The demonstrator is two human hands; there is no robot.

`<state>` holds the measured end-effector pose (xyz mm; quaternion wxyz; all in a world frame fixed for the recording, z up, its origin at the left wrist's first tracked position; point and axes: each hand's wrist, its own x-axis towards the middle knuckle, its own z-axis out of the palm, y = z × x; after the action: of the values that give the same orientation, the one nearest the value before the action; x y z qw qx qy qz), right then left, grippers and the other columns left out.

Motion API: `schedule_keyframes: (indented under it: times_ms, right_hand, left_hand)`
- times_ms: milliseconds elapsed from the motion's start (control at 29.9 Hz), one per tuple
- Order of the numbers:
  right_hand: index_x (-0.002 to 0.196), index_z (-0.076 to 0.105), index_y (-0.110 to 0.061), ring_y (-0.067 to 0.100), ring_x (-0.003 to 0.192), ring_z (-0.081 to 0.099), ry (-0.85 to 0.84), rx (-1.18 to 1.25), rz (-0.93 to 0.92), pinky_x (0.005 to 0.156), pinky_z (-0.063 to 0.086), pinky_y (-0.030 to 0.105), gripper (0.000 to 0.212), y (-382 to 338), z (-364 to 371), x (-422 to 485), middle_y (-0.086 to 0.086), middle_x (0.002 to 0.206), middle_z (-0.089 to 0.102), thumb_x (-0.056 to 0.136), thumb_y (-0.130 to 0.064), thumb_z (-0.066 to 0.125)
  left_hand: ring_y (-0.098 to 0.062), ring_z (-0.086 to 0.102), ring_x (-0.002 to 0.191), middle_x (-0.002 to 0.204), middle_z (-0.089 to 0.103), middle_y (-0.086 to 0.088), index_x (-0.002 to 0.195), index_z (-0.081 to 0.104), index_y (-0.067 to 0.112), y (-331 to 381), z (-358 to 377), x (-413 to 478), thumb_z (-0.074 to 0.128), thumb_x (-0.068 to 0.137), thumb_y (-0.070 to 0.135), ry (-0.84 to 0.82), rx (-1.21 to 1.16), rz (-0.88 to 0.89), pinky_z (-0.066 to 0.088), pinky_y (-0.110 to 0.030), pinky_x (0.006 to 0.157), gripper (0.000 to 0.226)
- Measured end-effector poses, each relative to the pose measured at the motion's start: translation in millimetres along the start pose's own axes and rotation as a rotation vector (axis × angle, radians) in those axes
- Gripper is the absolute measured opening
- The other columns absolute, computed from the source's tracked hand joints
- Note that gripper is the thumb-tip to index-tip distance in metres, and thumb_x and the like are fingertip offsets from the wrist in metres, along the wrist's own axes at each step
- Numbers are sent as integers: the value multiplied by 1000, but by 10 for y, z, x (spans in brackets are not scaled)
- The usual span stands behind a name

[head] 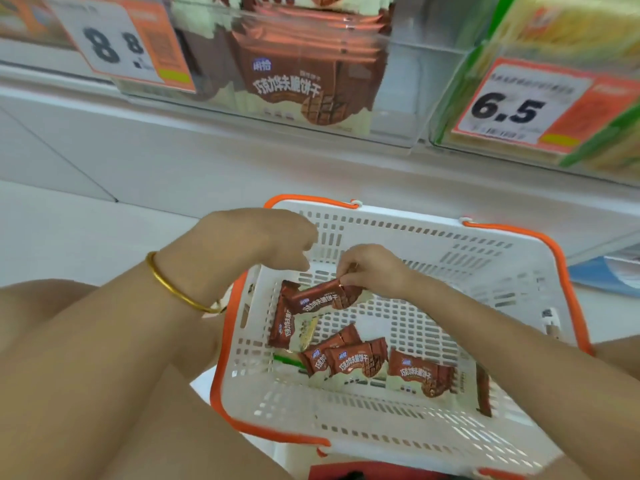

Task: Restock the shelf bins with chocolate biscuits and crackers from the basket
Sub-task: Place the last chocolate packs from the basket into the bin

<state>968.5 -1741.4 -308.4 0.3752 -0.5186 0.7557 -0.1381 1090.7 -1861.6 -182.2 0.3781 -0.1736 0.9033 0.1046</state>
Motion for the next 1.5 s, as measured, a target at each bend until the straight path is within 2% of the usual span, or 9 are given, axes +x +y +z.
schedule_keyframes:
  times_ms: [100,234,368,468,602,702,936,1136,1504]
  right_hand:
    - [86,69,-8,-2,62,56,118,182,-19,65,48,17,3,-238,-539,-347,-7,77,62,84,-7,68]
    - [81,66,-10,3,51,55,262,367,-49,54,48,21,10,-560,-959,-762,1,67,61,87,-2,64]
    - [86,64,-19,21,68,63,379,330,-139,62,51,34,11,-957,-1211,-1090,5,79,65,83,-10,70]
    - [83,61,-26,11,70,59,491,36,-204,67,46,27,17,-1303,-1453,-1196,-7,77,62,78,-19,75]
    - [93,65,-22,9,80,53,807,-160,-285,68,40,21,14,-1708,-1931,-1144,-8,86,58,81,-24,72]
    - [100,64,-22,11,91,56,957,-220,-268,79,47,29,18,-1880,-2205,-859,-8,96,59,85,-29,67]
    - [106,56,-17,24,98,53,970,-404,-142,77,43,35,28,-1920,-2249,-122,4,112,50,85,-29,69]
    - [112,53,-15,29,108,45,1041,-717,-134,80,39,38,35,-1903,-2241,-62,8,116,50,86,-34,66]
    - [112,54,-13,27,111,44,997,-591,-168,78,41,35,32,-1883,-2275,-128,9,118,47,84,-17,70]
  left_hand:
    - [-18,46,122,139,46,-1,137,43,16,-5,-45,-163,53,95,36,47,-174,40,36,-23,93,47]
    - [-16,52,89,103,58,0,106,58,14,-22,-182,-386,65,88,30,262,-291,88,38,-20,64,25]
    - [-22,56,82,89,60,-6,94,64,6,-60,-487,-747,67,87,23,484,-393,180,42,-30,69,19]
    - [-8,59,69,78,61,4,87,66,13,-133,-659,-952,71,82,20,703,-546,245,49,-30,69,10]
    - [-2,54,75,92,54,11,110,54,21,-239,-841,-997,70,82,16,1261,-784,162,46,-15,74,32]
    - [-16,50,96,107,49,2,127,48,13,-333,-819,-927,63,85,13,1524,-627,35,42,-26,86,45]
    - [-34,41,116,125,53,-13,120,58,4,-460,-475,-618,66,80,6,1419,-195,-49,37,-44,98,42]
    - [-35,42,115,124,53,-16,120,57,3,-407,-484,-604,64,79,3,1459,-179,-67,42,-48,95,41]
    - [-33,48,102,114,55,-13,113,60,5,-117,-367,-580,57,77,5,1458,-177,63,46,-47,81,36]
